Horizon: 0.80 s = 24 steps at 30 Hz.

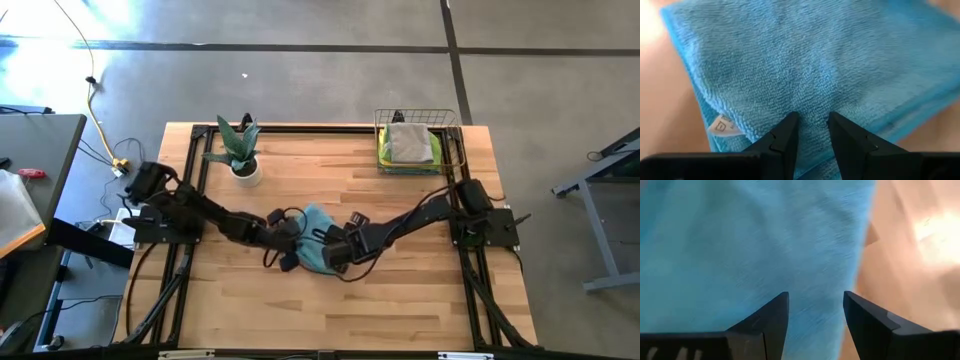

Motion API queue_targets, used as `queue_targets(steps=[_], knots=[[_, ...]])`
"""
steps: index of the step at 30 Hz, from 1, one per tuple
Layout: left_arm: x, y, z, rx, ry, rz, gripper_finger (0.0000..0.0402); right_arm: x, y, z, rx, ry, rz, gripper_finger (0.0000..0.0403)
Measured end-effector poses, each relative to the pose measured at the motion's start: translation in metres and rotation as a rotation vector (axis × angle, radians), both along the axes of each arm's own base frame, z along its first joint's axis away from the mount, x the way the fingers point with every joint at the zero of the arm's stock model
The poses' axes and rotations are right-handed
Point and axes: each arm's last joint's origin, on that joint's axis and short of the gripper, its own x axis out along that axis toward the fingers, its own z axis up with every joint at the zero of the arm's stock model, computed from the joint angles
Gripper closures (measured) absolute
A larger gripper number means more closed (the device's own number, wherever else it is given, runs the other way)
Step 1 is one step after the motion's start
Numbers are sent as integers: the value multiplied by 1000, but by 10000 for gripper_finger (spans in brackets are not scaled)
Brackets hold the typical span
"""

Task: Fold microfiber towels
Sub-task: Fold the blue towel, then put the blue towel into the wire basket

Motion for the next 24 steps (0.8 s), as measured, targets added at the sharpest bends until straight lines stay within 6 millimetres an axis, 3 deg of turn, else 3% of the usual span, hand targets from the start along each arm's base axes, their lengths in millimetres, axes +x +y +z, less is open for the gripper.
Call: queue_targets(steps=[9, 14, 20, 24], knots=[[0, -29, 6, -84, -171, 178, 300, 0, -37, 2, -178, 158, 144, 222], [2, -34, 10, -37, -214, 161, 300, -17, -65, 30, -260, 261, 109, 222], [6, -16, 19, 76, -200, 82, 300, -50, -76, 75, -326, 216, -67, 222], [6, 10, 25, 154, -133, 6, 300, -76, -71, 64, -246, 83, -176, 222]])
